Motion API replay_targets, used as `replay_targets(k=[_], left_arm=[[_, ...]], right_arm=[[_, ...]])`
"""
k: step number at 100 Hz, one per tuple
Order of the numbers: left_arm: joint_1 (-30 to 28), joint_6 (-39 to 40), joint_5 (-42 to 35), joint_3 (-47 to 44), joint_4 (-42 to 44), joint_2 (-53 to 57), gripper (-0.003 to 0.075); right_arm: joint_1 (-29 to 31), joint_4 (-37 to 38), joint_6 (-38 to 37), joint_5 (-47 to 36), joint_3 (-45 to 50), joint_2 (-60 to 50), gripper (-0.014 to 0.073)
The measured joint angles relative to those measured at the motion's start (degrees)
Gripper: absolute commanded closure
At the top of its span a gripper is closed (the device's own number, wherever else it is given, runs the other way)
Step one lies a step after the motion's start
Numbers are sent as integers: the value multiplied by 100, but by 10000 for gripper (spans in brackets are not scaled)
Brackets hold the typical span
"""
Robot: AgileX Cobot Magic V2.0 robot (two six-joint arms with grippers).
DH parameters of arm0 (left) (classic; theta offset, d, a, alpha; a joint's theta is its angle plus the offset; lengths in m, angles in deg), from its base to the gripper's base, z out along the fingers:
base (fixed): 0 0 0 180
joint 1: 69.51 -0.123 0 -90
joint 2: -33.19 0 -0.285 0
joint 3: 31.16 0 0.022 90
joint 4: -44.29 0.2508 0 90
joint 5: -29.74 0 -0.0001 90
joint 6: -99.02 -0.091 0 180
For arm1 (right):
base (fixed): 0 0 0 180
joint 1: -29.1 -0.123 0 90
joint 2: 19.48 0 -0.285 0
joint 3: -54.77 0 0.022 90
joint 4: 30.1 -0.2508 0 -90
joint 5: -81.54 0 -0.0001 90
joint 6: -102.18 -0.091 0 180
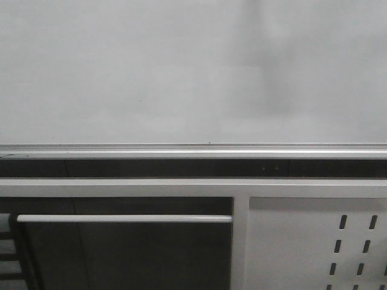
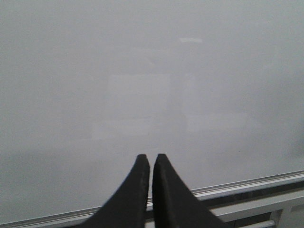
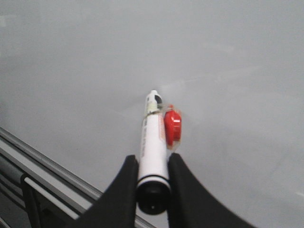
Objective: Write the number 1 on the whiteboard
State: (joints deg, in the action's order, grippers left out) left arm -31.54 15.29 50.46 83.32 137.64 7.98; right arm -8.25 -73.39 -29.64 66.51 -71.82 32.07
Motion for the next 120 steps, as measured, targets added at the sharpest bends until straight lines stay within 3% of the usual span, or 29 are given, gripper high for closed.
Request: replay_targets(k=[81,120], left_arm=[[0,0,0,0,0,0,738],[0,0,0,0,0,0,738]], right_arm=[[-14,13,-28,173,256,283,654],[-31,-32,-217,46,338,1350,654]])
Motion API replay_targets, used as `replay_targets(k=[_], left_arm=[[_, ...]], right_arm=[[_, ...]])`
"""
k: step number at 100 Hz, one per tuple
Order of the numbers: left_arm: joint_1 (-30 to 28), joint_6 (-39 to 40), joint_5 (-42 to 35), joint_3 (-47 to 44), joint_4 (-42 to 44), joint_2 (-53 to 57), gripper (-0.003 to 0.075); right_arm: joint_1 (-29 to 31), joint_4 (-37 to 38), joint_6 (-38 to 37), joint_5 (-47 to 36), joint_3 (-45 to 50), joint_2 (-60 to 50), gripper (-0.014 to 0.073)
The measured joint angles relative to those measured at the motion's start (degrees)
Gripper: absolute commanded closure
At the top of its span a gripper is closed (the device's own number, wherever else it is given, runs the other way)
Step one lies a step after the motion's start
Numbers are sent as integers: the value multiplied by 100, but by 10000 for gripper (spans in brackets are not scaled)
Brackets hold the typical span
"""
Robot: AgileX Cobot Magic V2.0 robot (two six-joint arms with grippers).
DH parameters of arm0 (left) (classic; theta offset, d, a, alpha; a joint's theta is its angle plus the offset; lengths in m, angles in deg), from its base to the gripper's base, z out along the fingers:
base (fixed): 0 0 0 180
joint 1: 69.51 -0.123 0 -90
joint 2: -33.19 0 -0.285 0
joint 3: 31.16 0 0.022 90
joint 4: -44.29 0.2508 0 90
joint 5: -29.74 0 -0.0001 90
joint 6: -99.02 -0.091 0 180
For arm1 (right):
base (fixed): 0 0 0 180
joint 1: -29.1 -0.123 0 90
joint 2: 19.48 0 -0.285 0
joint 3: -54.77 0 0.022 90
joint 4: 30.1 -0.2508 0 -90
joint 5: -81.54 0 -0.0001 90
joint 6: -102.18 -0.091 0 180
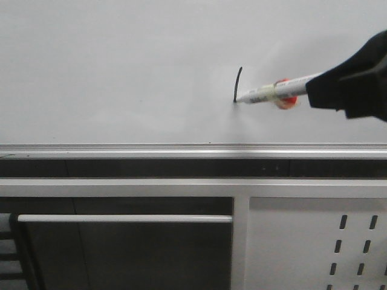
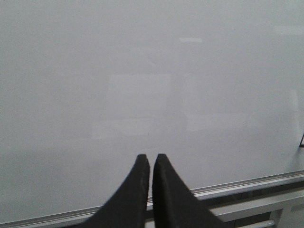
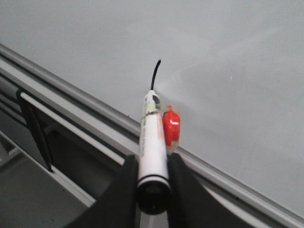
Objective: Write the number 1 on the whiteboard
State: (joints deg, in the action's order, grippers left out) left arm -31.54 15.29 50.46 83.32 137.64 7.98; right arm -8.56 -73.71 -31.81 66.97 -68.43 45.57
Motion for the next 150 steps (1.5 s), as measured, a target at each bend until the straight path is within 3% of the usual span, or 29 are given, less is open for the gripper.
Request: replay_targets(k=[34,61,79,100,112,134,150], left_arm=[[0,0,0,0,0,0,738],[0,-32,-237,0,-4,0,738],[0,-715,-1552,0,-4,0,738],[0,-1627,-3352,108,33,0,728],[0,-1990,-3949,219,78,-77,647],[0,-2353,-4382,388,137,-805,335],[0,-2561,-4359,624,148,-1380,309]], right_arm=[[-189,11,-219,-82,0,582,656],[-851,-62,-242,891,0,-1177,643],[-819,-248,-242,2115,0,-2128,643],[-769,-271,-395,3259,0,-1945,643],[-769,-271,-497,3566,-118,-1546,643],[-769,-260,-571,4064,-1019,-733,643],[-769,-260,-598,4195,-1519,-148,643]])
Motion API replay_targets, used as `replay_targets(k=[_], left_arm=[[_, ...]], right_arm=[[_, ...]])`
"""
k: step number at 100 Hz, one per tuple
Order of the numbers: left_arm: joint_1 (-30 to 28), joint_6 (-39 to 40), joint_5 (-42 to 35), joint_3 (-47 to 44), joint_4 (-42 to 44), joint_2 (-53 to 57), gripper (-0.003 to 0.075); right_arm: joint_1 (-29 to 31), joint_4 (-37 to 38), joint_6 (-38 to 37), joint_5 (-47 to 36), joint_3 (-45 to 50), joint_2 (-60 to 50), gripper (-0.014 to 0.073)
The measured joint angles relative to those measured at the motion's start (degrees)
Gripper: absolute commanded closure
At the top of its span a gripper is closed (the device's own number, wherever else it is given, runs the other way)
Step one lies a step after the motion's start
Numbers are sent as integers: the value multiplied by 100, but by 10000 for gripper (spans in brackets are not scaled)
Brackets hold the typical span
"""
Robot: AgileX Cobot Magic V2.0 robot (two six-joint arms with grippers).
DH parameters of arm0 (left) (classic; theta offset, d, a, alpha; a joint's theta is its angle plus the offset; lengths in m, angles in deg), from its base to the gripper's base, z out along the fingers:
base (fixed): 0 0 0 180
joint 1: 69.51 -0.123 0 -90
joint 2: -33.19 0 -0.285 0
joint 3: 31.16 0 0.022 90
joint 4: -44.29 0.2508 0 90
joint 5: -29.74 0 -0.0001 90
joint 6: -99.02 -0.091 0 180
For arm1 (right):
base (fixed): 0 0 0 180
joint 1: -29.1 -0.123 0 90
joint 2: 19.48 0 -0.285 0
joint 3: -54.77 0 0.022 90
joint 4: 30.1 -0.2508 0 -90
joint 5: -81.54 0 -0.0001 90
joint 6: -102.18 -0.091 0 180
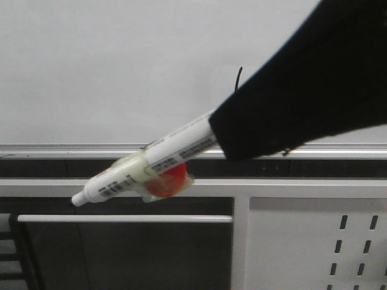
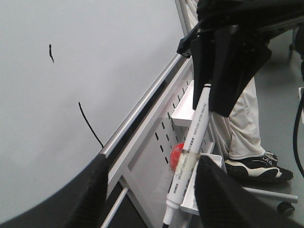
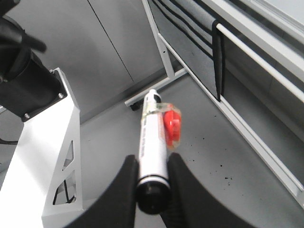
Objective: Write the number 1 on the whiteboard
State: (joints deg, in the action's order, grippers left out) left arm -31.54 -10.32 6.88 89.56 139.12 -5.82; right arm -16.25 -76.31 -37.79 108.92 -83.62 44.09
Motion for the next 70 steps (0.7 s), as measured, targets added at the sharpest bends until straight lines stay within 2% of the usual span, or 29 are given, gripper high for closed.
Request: replay_targets(k=[31,70], left_arm=[[0,-306,49,153,0,-726,310],[0,-778,383,170,0,-1452,310]], right_arm=[[235,10,0,4,-527,627,643],[427,35,0,244,-920,787,644]])
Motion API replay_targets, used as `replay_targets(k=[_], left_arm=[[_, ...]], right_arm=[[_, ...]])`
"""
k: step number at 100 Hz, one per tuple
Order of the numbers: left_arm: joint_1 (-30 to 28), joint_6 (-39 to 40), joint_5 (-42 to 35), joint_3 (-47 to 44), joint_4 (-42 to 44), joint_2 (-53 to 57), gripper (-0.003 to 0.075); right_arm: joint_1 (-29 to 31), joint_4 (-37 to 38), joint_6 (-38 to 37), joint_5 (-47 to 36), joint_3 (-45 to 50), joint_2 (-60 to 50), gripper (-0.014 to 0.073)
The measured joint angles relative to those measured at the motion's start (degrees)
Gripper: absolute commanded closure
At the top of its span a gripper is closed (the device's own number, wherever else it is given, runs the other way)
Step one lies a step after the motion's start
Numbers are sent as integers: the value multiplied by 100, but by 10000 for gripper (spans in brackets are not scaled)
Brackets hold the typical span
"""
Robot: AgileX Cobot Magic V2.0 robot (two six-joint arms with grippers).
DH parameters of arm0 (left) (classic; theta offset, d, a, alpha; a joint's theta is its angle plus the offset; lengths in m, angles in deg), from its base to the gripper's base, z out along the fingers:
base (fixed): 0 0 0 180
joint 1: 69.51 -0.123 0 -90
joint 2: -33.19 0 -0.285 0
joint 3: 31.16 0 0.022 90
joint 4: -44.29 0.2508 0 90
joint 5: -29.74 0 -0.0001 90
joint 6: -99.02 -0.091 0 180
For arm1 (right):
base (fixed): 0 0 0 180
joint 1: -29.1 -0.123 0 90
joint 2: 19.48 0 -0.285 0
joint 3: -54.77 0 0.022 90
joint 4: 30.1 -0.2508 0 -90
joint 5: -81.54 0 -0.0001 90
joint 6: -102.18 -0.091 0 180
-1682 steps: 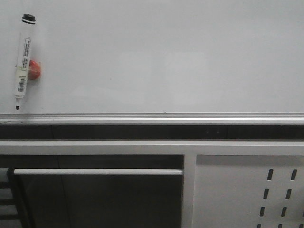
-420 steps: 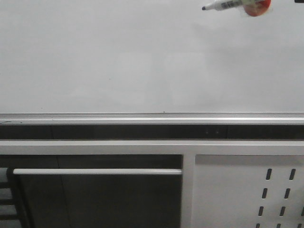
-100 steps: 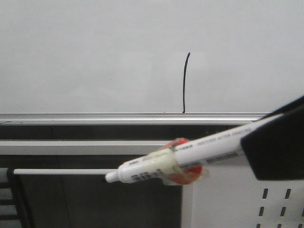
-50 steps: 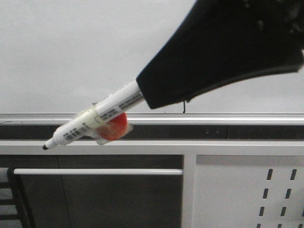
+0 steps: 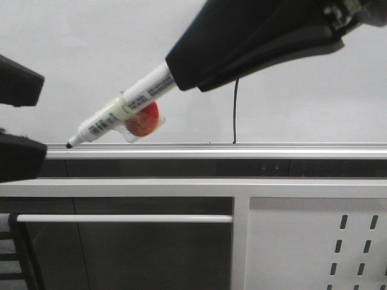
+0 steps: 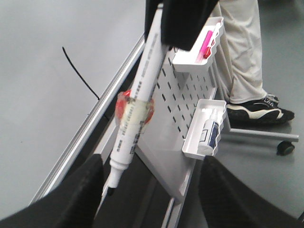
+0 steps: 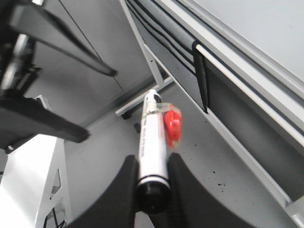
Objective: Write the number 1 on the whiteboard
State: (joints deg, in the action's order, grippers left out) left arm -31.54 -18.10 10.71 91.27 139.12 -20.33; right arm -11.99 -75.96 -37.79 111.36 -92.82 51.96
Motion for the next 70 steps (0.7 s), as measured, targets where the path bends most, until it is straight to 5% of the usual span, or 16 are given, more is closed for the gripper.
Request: replay_targets(k=[70], left_arm=[[0,-268,314,376,0,-394,314]], right_arm=[[0,-53,0,265,-290,25,644]])
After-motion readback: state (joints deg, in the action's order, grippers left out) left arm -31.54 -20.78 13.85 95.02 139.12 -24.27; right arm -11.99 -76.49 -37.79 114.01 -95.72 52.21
